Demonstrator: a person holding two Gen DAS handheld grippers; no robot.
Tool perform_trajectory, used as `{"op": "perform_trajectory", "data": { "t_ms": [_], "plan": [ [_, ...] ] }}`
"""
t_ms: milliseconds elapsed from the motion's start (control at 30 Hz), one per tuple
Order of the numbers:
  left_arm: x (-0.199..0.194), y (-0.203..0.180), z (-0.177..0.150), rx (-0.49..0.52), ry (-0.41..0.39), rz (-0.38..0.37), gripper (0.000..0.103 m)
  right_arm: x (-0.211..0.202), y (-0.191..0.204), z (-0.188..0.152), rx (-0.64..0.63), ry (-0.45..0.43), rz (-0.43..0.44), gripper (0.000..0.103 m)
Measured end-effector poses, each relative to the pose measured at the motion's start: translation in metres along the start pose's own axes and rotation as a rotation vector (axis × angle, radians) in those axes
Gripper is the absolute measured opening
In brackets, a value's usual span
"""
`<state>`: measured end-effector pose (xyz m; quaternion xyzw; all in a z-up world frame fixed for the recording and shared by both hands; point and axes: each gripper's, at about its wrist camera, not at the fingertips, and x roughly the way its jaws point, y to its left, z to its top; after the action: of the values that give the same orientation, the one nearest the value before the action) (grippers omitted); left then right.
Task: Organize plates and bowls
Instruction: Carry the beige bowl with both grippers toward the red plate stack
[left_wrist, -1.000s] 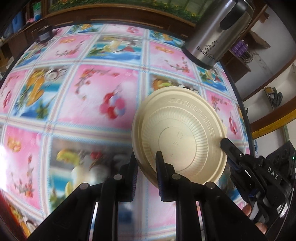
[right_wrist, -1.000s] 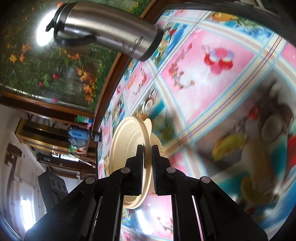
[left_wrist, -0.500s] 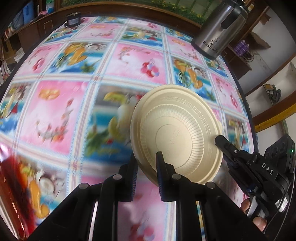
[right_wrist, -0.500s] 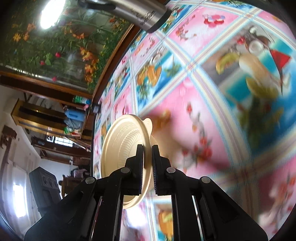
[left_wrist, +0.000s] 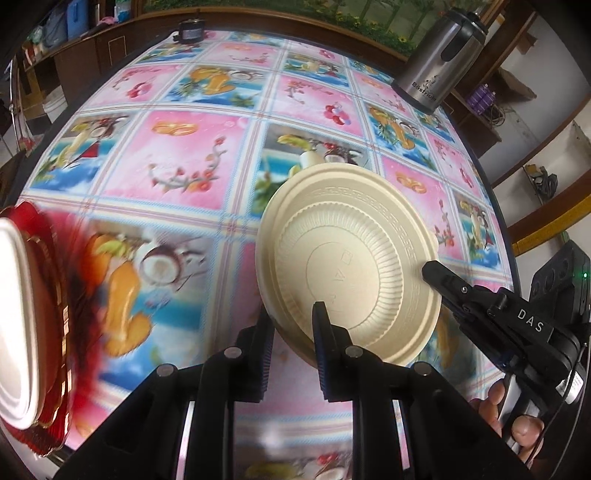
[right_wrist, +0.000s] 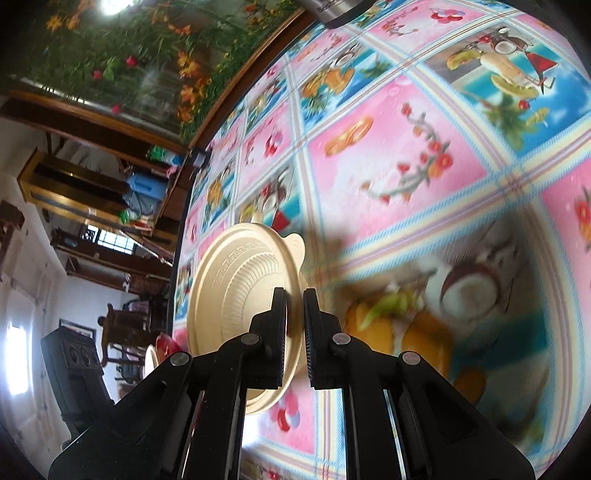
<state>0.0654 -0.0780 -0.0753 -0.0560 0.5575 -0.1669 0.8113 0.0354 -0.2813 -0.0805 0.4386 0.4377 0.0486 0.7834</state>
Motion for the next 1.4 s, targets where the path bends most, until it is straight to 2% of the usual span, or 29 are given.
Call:
{"op": "perform_trajectory", "data": {
  "t_ms": [200,767,1067,1400],
  "plan": [
    [-0.012,0.010,-0.017,0.014,-0.015,0.018,0.020,0.004,0.011,-0.018,-0.041,0.025,-0.013,0.008],
    [-0.030,0.033,-0.047,0.010,-0.021,0.007,0.022,0.010,0.028,-0.048,-0.097,0.069,-0.025,0.008],
    [-0.046,0.049,-0.060,-0.009,-0.048,0.013,0.022,0.018,0.036,-0.065,-0.083,0.106,-0.001,0.008],
    [-0.088,0.063,-0.057,-0.023,-0.132,-0.003,0.022,0.001,0.084,-0.067,-0.165,0.064,0.048,0.008]
  ]
}}
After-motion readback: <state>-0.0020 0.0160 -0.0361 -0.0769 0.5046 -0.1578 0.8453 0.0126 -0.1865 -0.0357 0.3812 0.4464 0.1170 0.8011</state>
